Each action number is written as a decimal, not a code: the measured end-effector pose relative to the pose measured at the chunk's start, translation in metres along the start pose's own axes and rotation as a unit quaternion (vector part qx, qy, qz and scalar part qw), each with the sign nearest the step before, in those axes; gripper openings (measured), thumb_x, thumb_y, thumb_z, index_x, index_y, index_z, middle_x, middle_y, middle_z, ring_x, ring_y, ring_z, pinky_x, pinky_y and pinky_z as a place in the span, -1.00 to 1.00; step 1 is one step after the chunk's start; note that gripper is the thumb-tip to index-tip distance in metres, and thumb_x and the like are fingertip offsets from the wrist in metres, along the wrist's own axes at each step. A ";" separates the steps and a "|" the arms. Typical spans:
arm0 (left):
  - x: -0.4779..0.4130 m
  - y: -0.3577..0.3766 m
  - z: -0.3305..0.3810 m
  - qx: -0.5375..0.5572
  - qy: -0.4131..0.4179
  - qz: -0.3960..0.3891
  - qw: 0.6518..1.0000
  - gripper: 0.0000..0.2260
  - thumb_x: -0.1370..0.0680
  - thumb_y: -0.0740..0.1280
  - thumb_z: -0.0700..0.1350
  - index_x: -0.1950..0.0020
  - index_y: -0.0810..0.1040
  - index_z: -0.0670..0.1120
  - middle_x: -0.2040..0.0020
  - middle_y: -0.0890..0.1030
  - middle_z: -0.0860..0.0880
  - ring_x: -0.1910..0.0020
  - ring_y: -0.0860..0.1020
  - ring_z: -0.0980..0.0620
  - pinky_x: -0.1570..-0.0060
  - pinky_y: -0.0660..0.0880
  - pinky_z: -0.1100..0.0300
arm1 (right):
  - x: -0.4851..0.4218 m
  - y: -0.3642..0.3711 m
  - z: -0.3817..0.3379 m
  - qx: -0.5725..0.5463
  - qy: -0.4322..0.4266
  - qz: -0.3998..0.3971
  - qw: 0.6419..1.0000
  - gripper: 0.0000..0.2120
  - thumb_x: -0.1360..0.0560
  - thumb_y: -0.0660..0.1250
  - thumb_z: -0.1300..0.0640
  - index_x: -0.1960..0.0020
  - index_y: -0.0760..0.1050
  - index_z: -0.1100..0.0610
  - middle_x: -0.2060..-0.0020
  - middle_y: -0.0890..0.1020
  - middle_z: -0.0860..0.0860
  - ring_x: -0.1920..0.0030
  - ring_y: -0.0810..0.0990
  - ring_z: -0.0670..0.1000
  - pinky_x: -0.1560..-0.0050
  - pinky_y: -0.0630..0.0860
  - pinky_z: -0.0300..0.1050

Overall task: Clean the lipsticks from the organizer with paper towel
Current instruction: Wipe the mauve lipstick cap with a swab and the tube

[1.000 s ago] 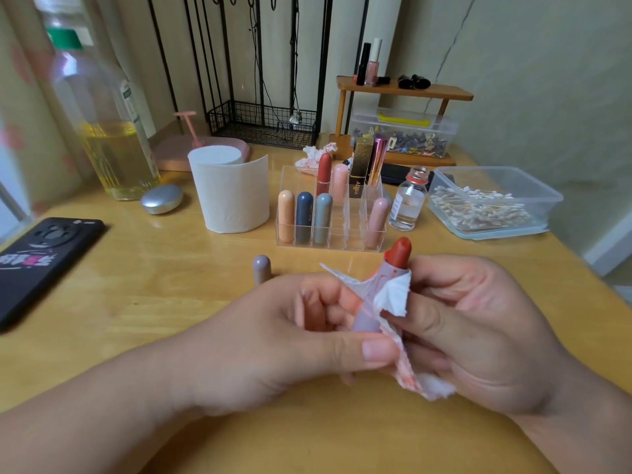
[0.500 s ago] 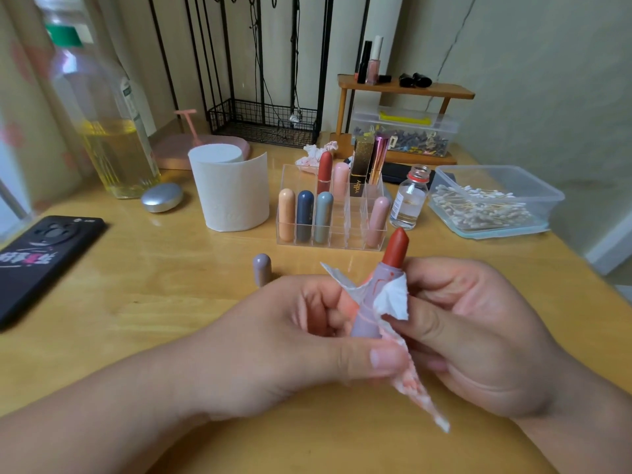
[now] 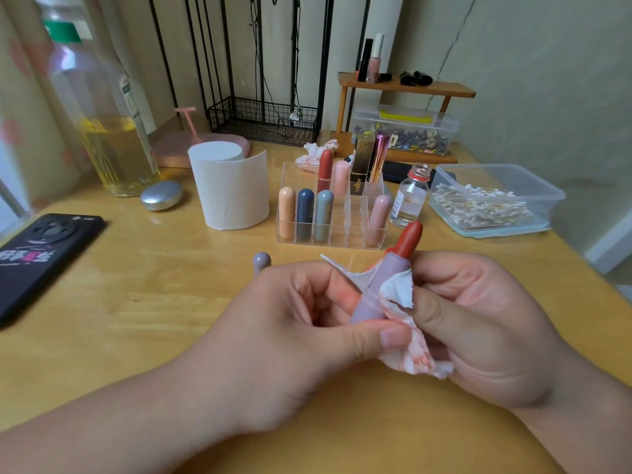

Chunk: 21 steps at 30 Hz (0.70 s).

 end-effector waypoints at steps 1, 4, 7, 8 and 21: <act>0.000 -0.002 -0.001 -0.008 -0.008 0.010 1.000 -0.68 -0.23 0.60 0.03 0.21 0.62 -0.14 0.21 0.67 -0.29 0.20 0.63 -0.29 0.12 0.54 -0.18 | 0.000 0.000 0.001 0.003 0.001 -0.001 1.000 -0.59 -0.42 0.50 -0.03 0.11 0.56 0.35 0.38 0.48 0.40 0.41 0.48 0.14 0.40 0.39 -0.15; -0.002 -0.002 -0.001 0.014 -0.035 -0.073 0.997 -0.75 -0.35 0.55 0.00 0.19 0.65 -0.17 0.18 0.69 -0.24 0.20 0.59 -0.18 0.12 0.52 -0.03 | 0.001 0.007 0.002 -0.072 0.016 -0.047 0.996 -0.61 -0.46 0.47 0.07 0.06 0.51 0.43 0.30 0.58 0.31 0.40 0.56 0.15 0.41 0.47 -0.23; 0.000 0.008 0.004 0.119 -0.072 -0.213 0.967 -0.83 -0.59 0.36 -0.05 0.13 0.64 -0.10 0.05 0.65 -0.21 0.09 0.55 -0.07 0.12 0.51 0.11 | 0.001 0.012 -0.002 -0.113 0.027 -0.093 0.989 -0.66 -0.51 0.40 0.14 0.02 0.48 0.46 0.28 0.64 0.30 0.38 0.64 0.14 0.35 0.56 -0.20; 0.001 0.011 0.003 0.144 -0.085 -0.235 0.958 -0.82 -0.62 0.30 -0.08 0.09 0.63 -0.11 0.00 0.63 -0.21 0.07 0.53 -0.06 0.11 0.51 0.11 | 0.001 0.011 -0.003 -0.093 0.029 -0.095 0.991 -0.64 -0.51 0.41 0.11 0.02 0.47 0.45 0.29 0.64 0.29 0.38 0.64 0.14 0.35 0.54 -0.17; 0.002 0.005 0.001 -0.004 -0.029 -0.020 0.999 -0.62 -0.28 0.60 0.02 0.13 0.66 -0.26 0.13 0.70 -0.28 0.06 0.62 -0.43 -0.09 0.47 -0.43 | 0.001 0.006 0.004 -0.019 0.027 -0.005 0.999 -0.49 -0.41 0.52 -0.03 -0.06 0.54 0.41 0.12 0.41 0.65 0.18 0.44 0.61 0.09 0.28 0.31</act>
Point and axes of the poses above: each hand's wrist, its own x-axis away from the middle knuckle, its own y-axis out of the palm, z = x × y, the point moved 5 cm from there along -x, towards the middle knuckle
